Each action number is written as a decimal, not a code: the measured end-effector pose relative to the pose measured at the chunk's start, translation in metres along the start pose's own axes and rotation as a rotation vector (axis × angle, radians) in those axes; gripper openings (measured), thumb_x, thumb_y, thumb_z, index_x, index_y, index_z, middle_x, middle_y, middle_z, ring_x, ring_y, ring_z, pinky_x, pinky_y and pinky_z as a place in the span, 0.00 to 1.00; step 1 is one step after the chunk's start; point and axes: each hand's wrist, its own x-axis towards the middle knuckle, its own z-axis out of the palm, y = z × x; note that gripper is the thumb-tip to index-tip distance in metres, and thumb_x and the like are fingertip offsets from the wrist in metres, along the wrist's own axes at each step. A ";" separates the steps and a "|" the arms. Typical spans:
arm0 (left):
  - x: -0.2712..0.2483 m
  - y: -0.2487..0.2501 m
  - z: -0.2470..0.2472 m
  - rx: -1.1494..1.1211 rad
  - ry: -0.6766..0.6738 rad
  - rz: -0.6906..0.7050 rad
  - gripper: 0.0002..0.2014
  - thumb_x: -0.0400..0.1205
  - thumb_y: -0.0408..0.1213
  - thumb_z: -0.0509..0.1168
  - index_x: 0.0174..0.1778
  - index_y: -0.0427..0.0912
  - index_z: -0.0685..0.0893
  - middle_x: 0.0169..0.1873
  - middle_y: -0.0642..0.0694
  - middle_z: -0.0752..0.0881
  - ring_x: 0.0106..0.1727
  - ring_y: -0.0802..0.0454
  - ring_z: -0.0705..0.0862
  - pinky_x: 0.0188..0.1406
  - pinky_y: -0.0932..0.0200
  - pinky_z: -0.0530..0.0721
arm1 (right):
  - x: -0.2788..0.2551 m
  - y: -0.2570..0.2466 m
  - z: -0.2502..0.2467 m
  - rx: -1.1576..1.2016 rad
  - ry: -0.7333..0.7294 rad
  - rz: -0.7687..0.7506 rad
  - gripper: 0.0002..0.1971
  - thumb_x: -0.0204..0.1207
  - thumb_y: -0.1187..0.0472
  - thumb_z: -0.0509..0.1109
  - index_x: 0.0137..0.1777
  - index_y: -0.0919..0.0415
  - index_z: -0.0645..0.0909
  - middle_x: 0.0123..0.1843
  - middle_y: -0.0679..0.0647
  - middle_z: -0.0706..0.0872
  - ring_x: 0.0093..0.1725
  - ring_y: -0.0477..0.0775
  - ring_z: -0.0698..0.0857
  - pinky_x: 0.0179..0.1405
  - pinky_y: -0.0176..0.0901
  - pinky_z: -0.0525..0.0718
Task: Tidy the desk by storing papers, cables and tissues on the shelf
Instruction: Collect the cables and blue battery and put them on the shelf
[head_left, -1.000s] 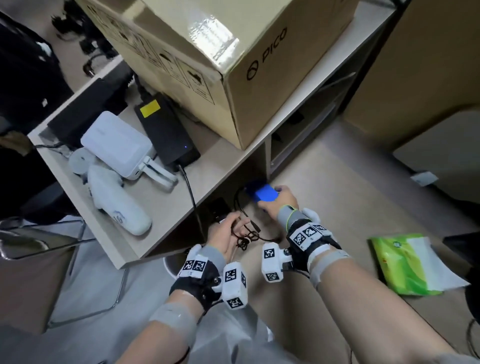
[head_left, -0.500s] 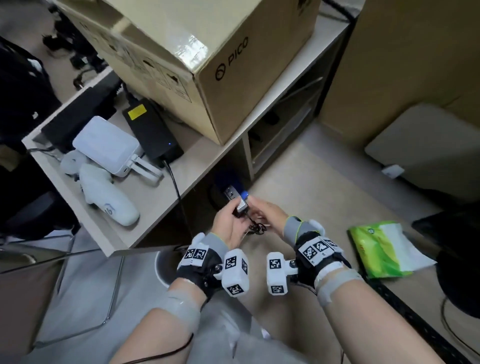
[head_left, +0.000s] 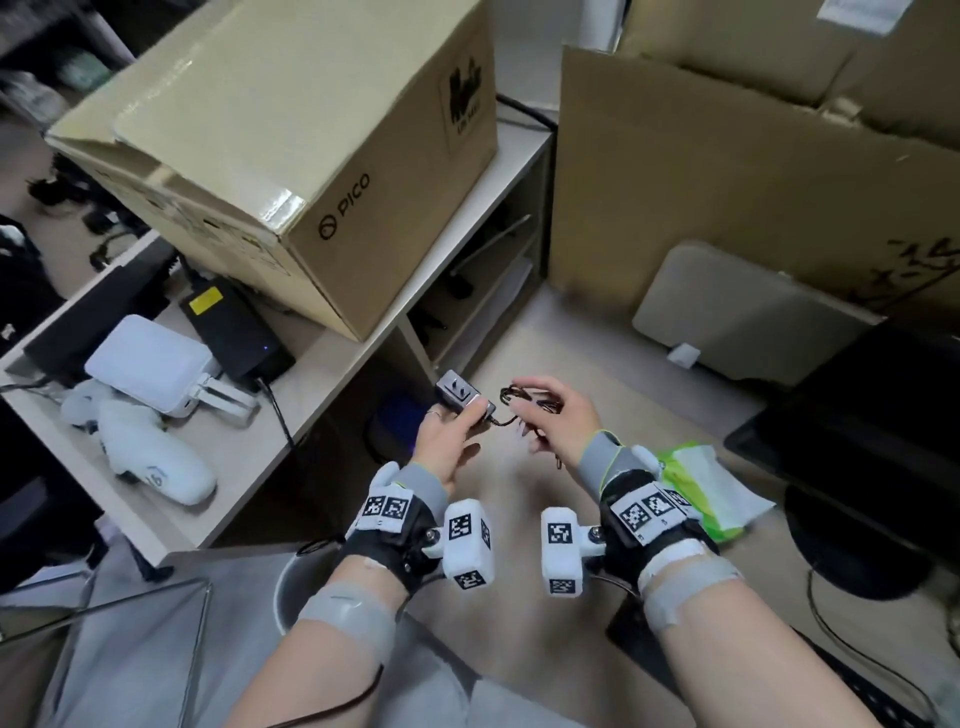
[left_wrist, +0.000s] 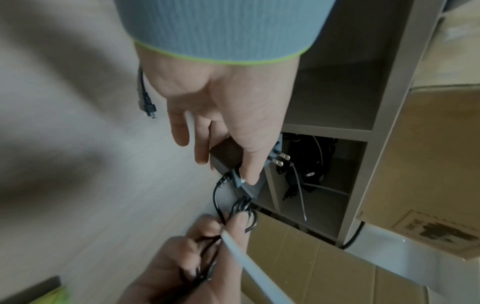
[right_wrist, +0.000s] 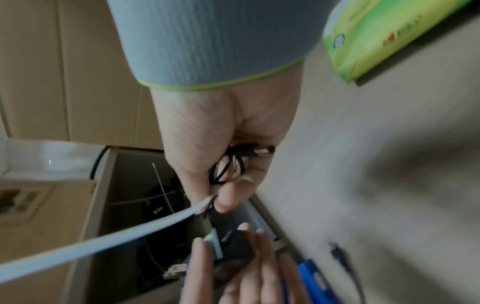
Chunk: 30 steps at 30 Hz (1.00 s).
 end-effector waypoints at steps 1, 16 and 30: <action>0.000 0.003 0.002 0.012 -0.008 0.003 0.18 0.79 0.47 0.73 0.61 0.45 0.79 0.53 0.48 0.91 0.50 0.54 0.88 0.43 0.58 0.78 | 0.005 -0.004 0.002 0.072 0.049 -0.009 0.18 0.76 0.74 0.72 0.65 0.63 0.81 0.46 0.61 0.81 0.28 0.53 0.80 0.20 0.38 0.80; 0.010 0.012 0.014 -0.054 -0.175 0.056 0.13 0.82 0.39 0.70 0.59 0.38 0.82 0.44 0.41 0.88 0.47 0.43 0.86 0.52 0.52 0.87 | 0.016 -0.010 0.015 -0.196 -0.008 -0.102 0.15 0.82 0.73 0.63 0.63 0.61 0.84 0.54 0.55 0.89 0.45 0.34 0.87 0.52 0.28 0.80; -0.007 0.022 0.031 0.172 -0.259 0.075 0.15 0.86 0.39 0.65 0.63 0.31 0.78 0.40 0.39 0.84 0.34 0.45 0.82 0.30 0.60 0.84 | 0.016 -0.024 0.009 -0.326 0.181 0.083 0.30 0.50 0.31 0.77 0.44 0.53 0.84 0.39 0.47 0.93 0.45 0.50 0.92 0.53 0.57 0.90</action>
